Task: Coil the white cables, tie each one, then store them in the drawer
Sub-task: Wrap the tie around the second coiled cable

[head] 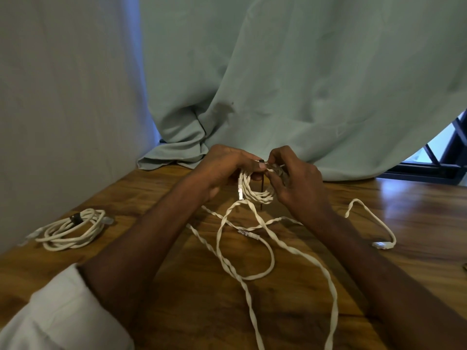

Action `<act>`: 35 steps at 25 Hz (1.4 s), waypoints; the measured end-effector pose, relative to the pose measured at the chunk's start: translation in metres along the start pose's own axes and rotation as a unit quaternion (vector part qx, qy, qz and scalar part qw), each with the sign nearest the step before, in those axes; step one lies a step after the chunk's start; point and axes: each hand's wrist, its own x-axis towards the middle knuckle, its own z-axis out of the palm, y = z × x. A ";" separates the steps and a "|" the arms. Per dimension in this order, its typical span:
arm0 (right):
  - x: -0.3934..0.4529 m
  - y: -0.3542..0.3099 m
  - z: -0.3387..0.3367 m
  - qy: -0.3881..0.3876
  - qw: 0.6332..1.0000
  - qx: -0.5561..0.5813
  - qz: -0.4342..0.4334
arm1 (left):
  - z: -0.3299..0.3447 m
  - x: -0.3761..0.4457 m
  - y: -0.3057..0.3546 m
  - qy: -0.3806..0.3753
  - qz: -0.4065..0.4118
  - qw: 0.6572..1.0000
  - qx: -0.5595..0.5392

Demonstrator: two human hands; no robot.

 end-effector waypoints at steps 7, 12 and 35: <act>0.003 0.001 -0.006 -0.040 0.998 -0.021 -0.053 | -0.011 0.008 -0.002 -0.052 -0.144 0.975 -0.158; 0.000 0.005 -0.001 -0.035 0.997 0.024 -0.059 | -0.012 0.008 -0.006 -0.045 -0.170 0.960 -0.216; 0.003 -0.003 -0.001 0.067 0.979 0.164 0.099 | 0.014 0.004 -0.016 -0.012 -0.004 0.998 -0.055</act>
